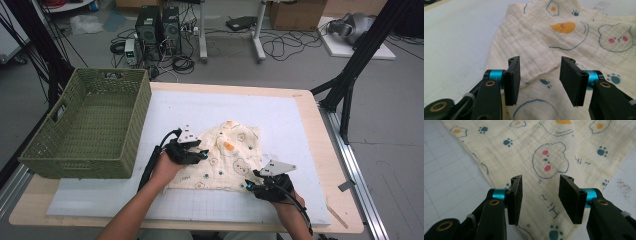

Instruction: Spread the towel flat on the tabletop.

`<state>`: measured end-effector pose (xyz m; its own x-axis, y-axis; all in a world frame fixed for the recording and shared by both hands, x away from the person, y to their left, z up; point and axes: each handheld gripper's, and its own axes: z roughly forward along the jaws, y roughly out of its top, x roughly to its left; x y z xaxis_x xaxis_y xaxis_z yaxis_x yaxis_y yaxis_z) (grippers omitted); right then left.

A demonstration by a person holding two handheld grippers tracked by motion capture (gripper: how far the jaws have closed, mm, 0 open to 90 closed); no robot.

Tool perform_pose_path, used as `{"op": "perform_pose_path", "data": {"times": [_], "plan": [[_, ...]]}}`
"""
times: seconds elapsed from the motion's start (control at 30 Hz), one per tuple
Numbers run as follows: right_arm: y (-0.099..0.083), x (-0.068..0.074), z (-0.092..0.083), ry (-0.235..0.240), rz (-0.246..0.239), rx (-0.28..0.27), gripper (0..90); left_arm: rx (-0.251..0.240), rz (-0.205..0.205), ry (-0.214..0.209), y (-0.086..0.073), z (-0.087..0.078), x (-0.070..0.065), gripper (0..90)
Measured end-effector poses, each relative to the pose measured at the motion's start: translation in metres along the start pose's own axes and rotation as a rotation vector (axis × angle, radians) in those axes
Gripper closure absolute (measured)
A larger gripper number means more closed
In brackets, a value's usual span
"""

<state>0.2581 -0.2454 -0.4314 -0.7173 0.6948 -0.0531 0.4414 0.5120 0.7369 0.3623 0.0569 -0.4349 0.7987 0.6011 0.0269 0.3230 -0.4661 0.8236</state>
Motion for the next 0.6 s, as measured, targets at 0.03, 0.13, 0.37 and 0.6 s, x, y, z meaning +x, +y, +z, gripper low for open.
{"op": "perform_pose_path", "data": {"times": [0.03,0.13,0.37,0.6], "plan": [[-0.001,0.0,0.0,0.001,0.002,0.002,53.1,0.009,0.001,0.001,0.0,0.002,0.0,54.7],[-0.003,-0.001,0.0,-0.001,0.002,0.001,52.7,0.033,0.013,0.005,0.0,0.005,0.0,79.4],[0.0,0.0,0.003,0.012,0.0,-0.001,52.3,-0.047,-0.085,0.051,0.002,-0.004,0.018,86.3],[0.012,0.01,0.017,0.048,-0.034,0.003,51.6,-0.11,-0.182,0.142,-0.001,-0.013,0.038,86.2]]}}
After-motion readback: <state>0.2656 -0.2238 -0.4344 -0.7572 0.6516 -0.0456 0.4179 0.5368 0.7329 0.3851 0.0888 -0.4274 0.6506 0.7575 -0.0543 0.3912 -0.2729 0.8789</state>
